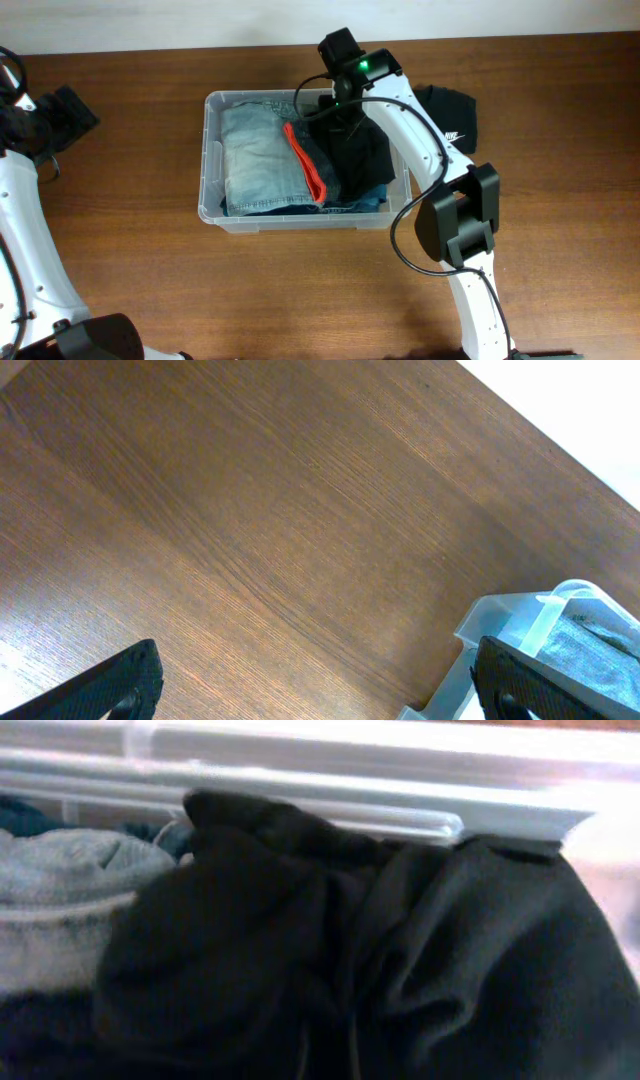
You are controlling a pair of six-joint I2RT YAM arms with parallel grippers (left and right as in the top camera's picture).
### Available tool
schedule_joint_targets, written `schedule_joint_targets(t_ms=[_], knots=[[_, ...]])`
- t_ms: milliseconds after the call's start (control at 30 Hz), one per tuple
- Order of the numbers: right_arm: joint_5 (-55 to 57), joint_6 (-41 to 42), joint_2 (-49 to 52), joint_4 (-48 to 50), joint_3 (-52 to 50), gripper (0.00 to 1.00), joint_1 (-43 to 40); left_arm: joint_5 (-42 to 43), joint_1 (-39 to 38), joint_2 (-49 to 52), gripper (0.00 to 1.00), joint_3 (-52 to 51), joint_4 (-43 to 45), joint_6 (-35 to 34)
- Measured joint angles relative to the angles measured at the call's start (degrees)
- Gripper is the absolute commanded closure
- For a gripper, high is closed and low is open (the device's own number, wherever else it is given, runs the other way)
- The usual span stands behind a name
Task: Pack container
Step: 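Tuck the black shorts down inside the bin with the right gripper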
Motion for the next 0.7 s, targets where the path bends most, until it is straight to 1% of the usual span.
schedule_joint_targets(t_ms=[33,100,300,400,433,567,700], knots=[[0.33,0.00,-0.15,-1.31,0.98,0.85,0.00,0.00,0.00,0.00,0.01,0.00,0.02,0.00],[0.92,-0.20,-0.74,-4.11,3.15,0.82,0.00,0.00,0.00,0.00,0.01,0.00,0.00,0.00],[2.45,-1.01,-6.16,-16.50,13.88,0.81,0.00,0.00,0.00,0.00,0.01,0.00,0.02,0.00],[2.95,-1.25,-9.92,-24.37,17.16,0.82,0.00,0.00,0.00,0.00,0.01,0.00,0.02,0.00],[3.02,-1.60,-10.95,-25.92,17.40,0.82,0.00,0.00,0.00,0.00,0.01,0.00,0.00,0.00],[2.54,-2.80,-12.44,-26.21,14.64,0.82,0.13,0.00,0.00,0.00,0.01,0.00,0.00,0.00],[2.38,-3.02,-11.76,-25.88,5.51,0.84,0.33,0.00,0.00,0.00,0.01,0.00,0.02,0.00]])
